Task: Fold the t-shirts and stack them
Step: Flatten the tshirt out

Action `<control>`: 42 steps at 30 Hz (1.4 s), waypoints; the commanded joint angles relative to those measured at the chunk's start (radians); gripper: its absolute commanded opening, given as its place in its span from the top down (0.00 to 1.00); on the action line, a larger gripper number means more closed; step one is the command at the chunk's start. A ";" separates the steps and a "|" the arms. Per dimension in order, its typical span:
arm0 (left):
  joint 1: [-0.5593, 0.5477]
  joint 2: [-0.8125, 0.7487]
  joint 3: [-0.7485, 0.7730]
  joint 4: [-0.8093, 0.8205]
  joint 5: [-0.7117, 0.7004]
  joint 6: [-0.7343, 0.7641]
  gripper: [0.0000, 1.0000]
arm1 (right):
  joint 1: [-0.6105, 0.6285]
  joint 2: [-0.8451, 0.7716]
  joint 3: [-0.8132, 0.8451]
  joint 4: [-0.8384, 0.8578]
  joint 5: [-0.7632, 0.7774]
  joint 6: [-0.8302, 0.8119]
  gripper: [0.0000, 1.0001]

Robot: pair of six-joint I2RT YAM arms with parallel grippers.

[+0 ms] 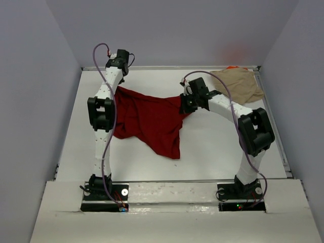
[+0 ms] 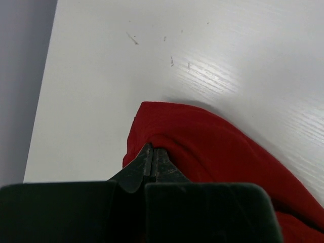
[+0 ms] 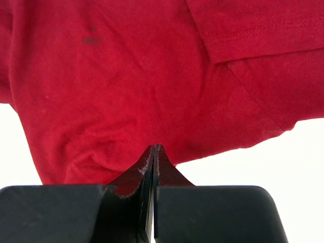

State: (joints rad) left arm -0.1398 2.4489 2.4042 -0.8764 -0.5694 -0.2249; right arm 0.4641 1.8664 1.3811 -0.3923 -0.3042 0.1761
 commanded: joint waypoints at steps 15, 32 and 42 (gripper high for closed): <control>0.068 -0.088 -0.152 0.067 0.235 -0.088 0.74 | -0.005 -0.040 0.038 -0.007 0.056 -0.035 0.49; 0.028 -0.163 -0.178 0.071 0.189 -0.073 0.64 | -0.237 0.299 0.424 -0.082 0.056 -0.017 0.38; 0.031 -0.133 -0.168 0.074 0.198 -0.062 0.64 | -0.272 0.407 0.564 -0.135 0.051 -0.036 0.42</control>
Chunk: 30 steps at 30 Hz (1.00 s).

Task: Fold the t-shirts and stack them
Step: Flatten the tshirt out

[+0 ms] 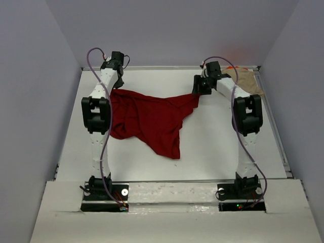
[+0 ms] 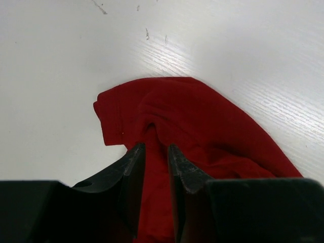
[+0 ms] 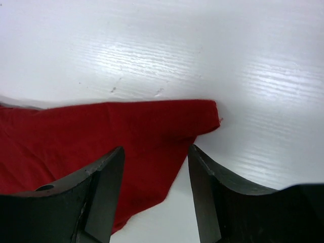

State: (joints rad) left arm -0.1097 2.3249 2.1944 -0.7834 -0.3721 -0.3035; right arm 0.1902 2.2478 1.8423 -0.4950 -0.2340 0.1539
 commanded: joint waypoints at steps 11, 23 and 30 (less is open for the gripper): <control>0.004 -0.025 -0.001 -0.002 -0.007 0.018 0.65 | -0.063 0.088 0.216 -0.093 -0.028 -0.028 0.43; -0.005 -0.029 -0.004 0.001 -0.002 0.014 0.65 | -0.072 0.107 0.187 -0.089 -0.048 -0.039 0.45; -0.016 -0.018 0.014 -0.002 0.002 0.015 0.65 | -0.072 0.108 0.178 -0.080 -0.100 -0.022 0.47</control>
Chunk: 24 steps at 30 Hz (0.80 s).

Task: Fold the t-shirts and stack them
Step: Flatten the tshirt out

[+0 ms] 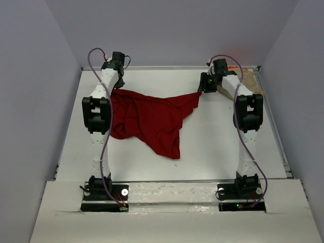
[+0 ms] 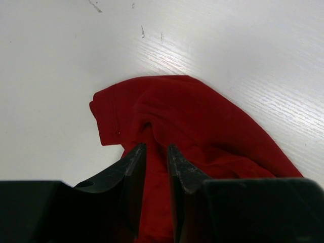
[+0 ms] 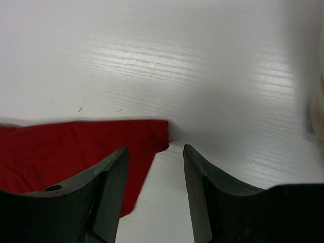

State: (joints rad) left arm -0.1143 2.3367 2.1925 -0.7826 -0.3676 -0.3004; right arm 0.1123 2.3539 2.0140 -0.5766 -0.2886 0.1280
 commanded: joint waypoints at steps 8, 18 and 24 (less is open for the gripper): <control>-0.018 -0.034 0.013 -0.001 -0.001 0.012 0.65 | 0.006 0.031 0.014 0.007 -0.072 0.010 0.53; -0.018 -0.040 0.013 0.000 -0.013 0.015 0.65 | 0.006 0.045 -0.001 0.038 -0.081 0.012 0.58; -0.018 -0.043 0.003 0.009 -0.013 0.009 0.65 | 0.015 0.048 -0.005 0.043 -0.083 0.013 1.00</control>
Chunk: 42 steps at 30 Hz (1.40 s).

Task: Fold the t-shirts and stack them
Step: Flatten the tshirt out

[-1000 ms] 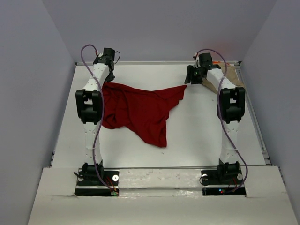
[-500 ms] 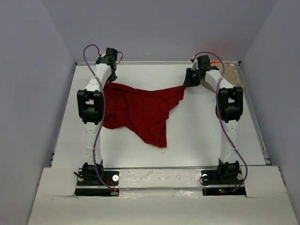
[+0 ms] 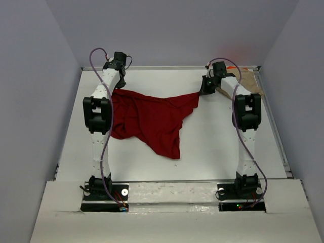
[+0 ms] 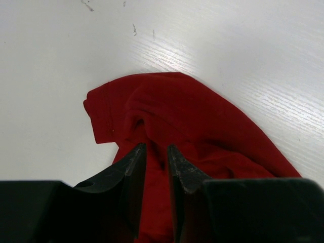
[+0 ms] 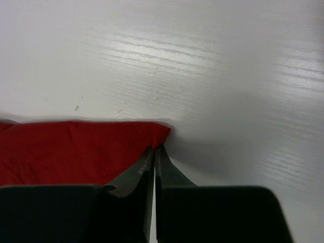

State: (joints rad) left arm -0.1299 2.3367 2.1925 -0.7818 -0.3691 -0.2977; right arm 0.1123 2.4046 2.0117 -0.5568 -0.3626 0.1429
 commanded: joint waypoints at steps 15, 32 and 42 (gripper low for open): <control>-0.019 -0.065 -0.091 0.055 -0.033 0.011 0.66 | 0.121 -0.035 0.160 0.110 0.279 -0.037 1.00; -0.106 -0.185 -0.131 0.115 0.058 0.097 0.43 | 0.121 0.122 0.318 -0.043 0.501 -0.091 1.00; -0.184 -0.221 -0.155 0.138 0.113 0.117 0.40 | 0.112 0.255 0.489 -0.140 0.456 -0.068 1.00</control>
State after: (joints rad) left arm -0.2626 2.1834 2.0502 -0.6613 -0.3138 -0.2169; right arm 0.2401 2.6228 2.4294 -0.6422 0.1261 0.0616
